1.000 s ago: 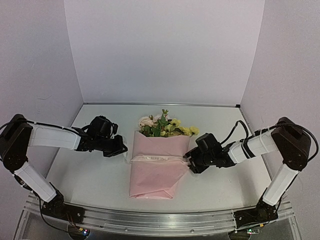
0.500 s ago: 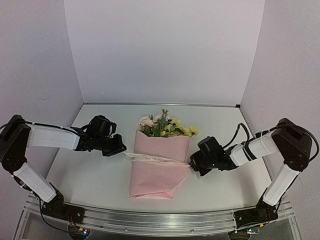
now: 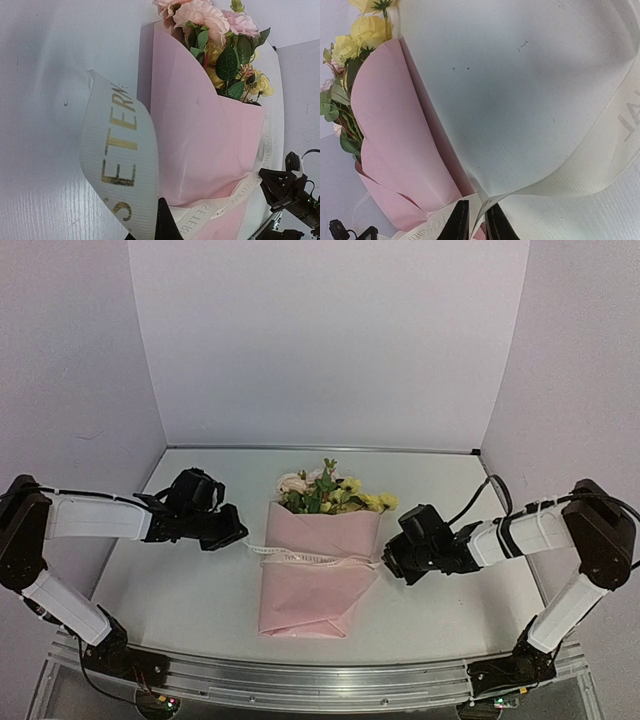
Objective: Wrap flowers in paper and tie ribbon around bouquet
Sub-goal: Tie the ribbon around the folded bouquet.
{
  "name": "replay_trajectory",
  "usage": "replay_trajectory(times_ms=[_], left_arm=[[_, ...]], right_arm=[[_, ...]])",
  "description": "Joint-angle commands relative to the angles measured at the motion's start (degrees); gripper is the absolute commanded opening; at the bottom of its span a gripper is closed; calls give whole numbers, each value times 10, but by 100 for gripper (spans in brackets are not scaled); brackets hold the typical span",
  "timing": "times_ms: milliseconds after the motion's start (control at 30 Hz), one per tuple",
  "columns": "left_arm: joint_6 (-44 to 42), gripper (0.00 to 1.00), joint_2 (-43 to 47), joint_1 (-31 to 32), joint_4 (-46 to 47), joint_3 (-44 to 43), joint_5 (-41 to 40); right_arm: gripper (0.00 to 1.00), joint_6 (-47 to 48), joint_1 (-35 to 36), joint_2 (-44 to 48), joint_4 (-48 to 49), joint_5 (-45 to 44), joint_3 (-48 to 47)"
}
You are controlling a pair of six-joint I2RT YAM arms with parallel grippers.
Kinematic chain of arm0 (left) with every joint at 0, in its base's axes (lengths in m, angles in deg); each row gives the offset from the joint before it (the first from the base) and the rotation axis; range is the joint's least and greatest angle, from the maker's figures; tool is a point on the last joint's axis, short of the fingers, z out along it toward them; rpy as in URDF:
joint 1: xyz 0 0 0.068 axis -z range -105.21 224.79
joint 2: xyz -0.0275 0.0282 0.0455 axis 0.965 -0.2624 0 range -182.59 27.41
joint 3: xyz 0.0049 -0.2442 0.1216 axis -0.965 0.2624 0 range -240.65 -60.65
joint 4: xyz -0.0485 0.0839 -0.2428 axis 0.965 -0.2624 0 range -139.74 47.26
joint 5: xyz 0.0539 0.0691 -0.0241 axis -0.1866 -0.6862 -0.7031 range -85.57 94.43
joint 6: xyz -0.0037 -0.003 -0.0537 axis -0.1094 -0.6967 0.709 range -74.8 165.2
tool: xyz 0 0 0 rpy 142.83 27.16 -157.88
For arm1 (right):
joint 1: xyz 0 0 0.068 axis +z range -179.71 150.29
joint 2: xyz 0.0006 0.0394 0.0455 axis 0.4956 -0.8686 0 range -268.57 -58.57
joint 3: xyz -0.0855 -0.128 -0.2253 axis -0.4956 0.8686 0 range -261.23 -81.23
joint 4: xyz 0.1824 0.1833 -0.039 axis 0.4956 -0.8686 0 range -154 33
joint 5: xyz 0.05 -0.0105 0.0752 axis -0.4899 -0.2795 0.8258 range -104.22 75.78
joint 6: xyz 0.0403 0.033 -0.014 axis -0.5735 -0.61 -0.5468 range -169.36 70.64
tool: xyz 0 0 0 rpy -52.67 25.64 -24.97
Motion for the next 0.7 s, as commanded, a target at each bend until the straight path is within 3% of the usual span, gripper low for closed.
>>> replay_trajectory(times_ms=[0, 333, 567, 667], left_arm=[[6, 0, 17, -2, 7, 6, -6], [9, 0, 19, -2, 15, 13, -7], [11, 0, 19, -2, 17, 17, -8], [12, 0, 20, -2, 18, 18, -9]], right_arm=[[17, 12, 0, -12, -10, -1, -25], [23, -5, 1, -42, 12, 28, -22], [40, -12, 1, -36, 18, 29, -15], [38, -17, 1, -27, 17, 29, -9]])
